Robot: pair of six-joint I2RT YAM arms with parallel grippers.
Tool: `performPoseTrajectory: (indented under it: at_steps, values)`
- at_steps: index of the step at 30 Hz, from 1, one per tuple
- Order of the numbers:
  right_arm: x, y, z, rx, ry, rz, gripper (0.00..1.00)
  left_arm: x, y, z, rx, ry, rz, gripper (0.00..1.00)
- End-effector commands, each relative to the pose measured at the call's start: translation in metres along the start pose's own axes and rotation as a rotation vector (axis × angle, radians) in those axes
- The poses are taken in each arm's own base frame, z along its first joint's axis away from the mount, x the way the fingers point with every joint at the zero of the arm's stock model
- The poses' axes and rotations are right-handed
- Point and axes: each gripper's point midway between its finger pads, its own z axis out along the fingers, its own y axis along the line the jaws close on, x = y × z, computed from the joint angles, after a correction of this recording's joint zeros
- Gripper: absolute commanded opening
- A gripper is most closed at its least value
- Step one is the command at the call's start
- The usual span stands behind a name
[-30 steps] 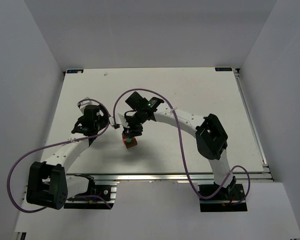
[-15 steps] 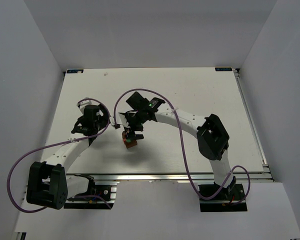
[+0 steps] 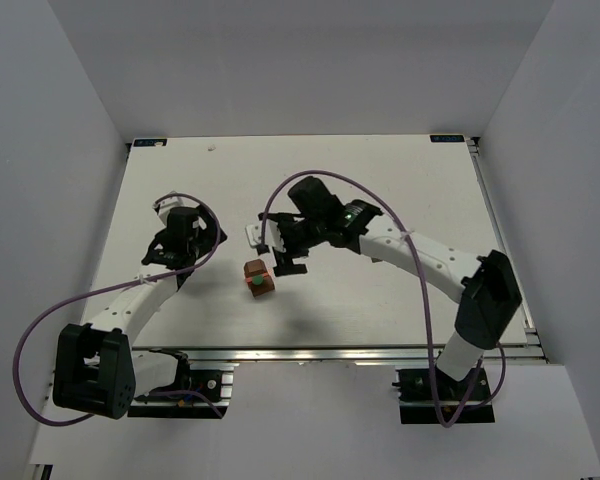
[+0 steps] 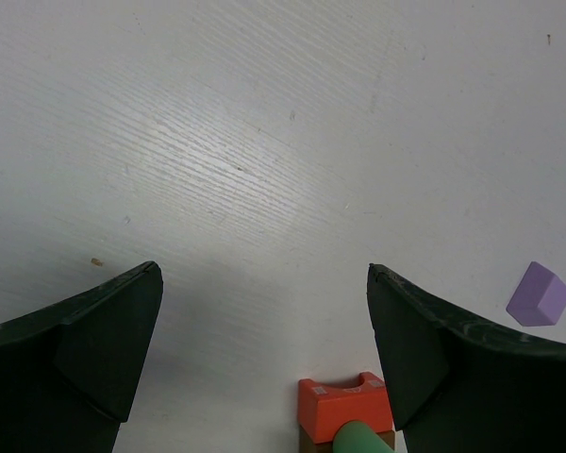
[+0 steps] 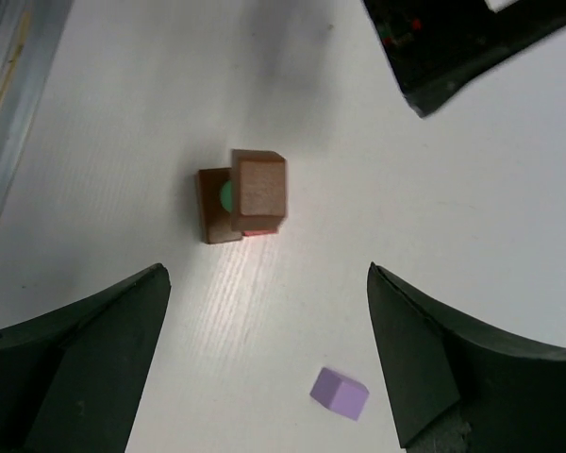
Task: Build the wood block tower
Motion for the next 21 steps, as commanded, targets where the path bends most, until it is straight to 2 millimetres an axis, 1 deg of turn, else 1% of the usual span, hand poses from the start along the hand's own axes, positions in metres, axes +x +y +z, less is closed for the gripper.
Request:
performPoseTrajectory:
  at_steps: [1, 2, 3, 4, 5, 6, 7, 8, 9, 10, 12, 13, 14, 15, 16, 17, 18, 19, 20, 21]
  values:
    - [-0.015, -0.043, -0.031, 0.202, -0.091, 0.045, 0.89, -0.031, -0.014, -0.008, 0.025, -0.072, -0.034, 0.98]
    - [-0.012, -0.054, -0.039, 0.253, -0.103, 0.088, 0.89, -0.036, -0.017, -0.009, 0.028, -0.081, -0.035, 0.98]
    - [0.005, -0.072, -0.051, 0.335, -0.101, 0.171, 0.89, -0.037, -0.018, -0.008, 0.026, -0.078, -0.034, 0.98]
    - [0.007, -0.098, -0.064, 0.465, -0.144, 0.311, 0.89, -0.039, -0.018, -0.008, 0.024, -0.082, -0.034, 0.98]
    - [0.016, -0.111, -0.074, 0.525, -0.165, 0.396, 0.89, -0.042, -0.02, -0.008, 0.024, -0.087, -0.034, 0.98]
    - [0.044, -0.136, -0.099, 0.673, -0.144, 0.527, 0.89, -0.044, -0.019, -0.008, 0.017, -0.094, -0.033, 0.98]
    - [0.056, -0.147, -0.101, 0.733, -0.186, 0.711, 0.89, -0.044, -0.017, -0.007, 0.011, -0.098, -0.033, 0.98]
    - [0.069, -0.154, -0.106, 0.778, -0.181, 0.802, 0.89, -0.044, -0.017, -0.007, 0.007, -0.1, -0.033, 0.98]
    - [0.092, -0.155, -0.111, 0.821, -0.143, 0.926, 0.89, -0.044, -0.015, -0.007, 0.001, -0.103, -0.03, 0.98]
    - [0.114, -0.156, -0.109, 0.872, -0.081, 1.071, 0.89, -0.044, -0.014, -0.007, -0.003, -0.105, -0.03, 0.98]
    - [0.14, -0.153, -0.107, 0.955, -0.007, 1.213, 0.89, -0.043, -0.012, -0.007, -0.008, -0.106, -0.03, 0.98]
    - [0.162, -0.15, -0.1, 1.005, 0.046, 1.274, 0.89, -0.043, -0.012, -0.006, -0.008, -0.107, -0.028, 0.98]
    - [0.174, -0.145, -0.095, 1.046, 0.066, 1.363, 0.89, -0.043, -0.011, -0.006, -0.008, -0.108, -0.03, 0.98]
    - [0.185, -0.142, -0.091, 1.071, 0.097, 1.407, 0.89, -0.042, -0.011, -0.005, -0.007, -0.107, -0.03, 0.98]
    - [0.206, -0.135, -0.077, 1.079, 0.158, 1.448, 0.89, -0.041, -0.011, -0.004, -0.009, -0.104, -0.027, 0.98]
    - [0.208, -0.141, -0.075, 1.099, 0.165, 1.472, 0.89, -0.04, -0.009, -0.004, -0.013, -0.101, -0.024, 0.98]
    - [0.216, -0.134, -0.069, 1.097, 0.207, 1.516, 0.89, -0.04, -0.009, -0.003, -0.016, -0.099, -0.021, 0.98]
    - [0.231, -0.128, -0.056, 1.086, 0.255, 1.538, 0.89, -0.039, -0.008, -0.003, -0.018, -0.097, -0.019, 0.98]
    - [0.229, -0.13, -0.052, 1.084, 0.265, 1.544, 0.89, -0.039, -0.008, -0.003, -0.02, -0.098, -0.016, 0.98]
    - [0.239, -0.126, -0.045, 1.092, 0.3, 1.545, 0.89, -0.038, -0.008, -0.002, -0.019, -0.097, -0.016, 0.98]
